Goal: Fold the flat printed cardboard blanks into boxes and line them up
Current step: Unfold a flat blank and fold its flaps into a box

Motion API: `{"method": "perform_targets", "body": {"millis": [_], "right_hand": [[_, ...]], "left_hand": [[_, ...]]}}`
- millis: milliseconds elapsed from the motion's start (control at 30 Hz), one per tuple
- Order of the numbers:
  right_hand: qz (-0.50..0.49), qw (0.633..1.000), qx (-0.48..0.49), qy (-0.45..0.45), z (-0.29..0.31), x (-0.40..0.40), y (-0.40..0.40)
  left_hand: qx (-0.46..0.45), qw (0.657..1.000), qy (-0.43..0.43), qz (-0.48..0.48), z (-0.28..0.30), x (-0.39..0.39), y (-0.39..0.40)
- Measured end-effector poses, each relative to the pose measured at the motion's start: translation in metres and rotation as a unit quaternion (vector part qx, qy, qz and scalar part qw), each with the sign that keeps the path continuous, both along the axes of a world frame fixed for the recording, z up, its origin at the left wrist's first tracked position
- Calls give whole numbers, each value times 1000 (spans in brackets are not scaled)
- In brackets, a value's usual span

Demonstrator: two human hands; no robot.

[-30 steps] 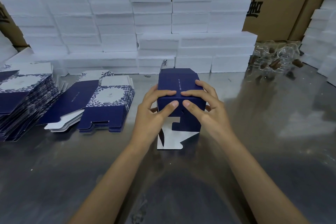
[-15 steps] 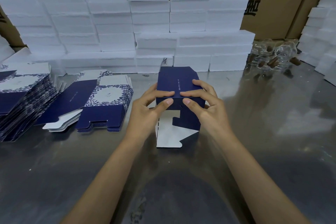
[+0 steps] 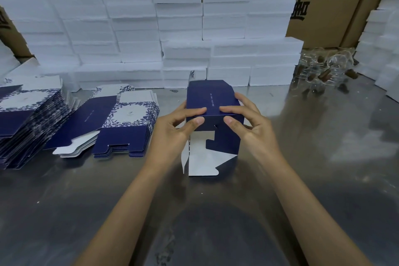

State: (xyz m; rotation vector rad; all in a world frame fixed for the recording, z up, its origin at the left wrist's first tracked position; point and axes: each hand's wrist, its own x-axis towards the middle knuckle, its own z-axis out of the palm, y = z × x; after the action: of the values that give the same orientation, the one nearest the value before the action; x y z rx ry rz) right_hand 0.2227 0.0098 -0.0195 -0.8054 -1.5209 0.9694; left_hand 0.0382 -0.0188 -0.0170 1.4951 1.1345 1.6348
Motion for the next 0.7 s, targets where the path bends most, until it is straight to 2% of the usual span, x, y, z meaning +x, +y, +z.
{"method": "perform_targets", "body": {"millis": [133, 233, 333, 400, 533, 700], "right_hand": [[-46, 999, -12, 1, -1, 3, 2], [-105, 991, -84, 3, -4, 9, 4], [-83, 975, -201, 38, -10, 13, 10], [-49, 969, -238, 50, -12, 10, 12], [-38, 982, -165, 80, -9, 8, 10], [-12, 998, -58, 33, 3, 13, 0]], "left_hand": [[3, 999, -8, 31, -2, -1, 0], [7, 993, -24, 112, -5, -10, 1], [-55, 987, -44, 148, -10, -14, 5], [-120, 980, -77, 137, -15, -8, 5], [-186, 970, -130, 90, -20, 5, 3], [-300, 949, -95, 12, -20, 27, -2]]}}
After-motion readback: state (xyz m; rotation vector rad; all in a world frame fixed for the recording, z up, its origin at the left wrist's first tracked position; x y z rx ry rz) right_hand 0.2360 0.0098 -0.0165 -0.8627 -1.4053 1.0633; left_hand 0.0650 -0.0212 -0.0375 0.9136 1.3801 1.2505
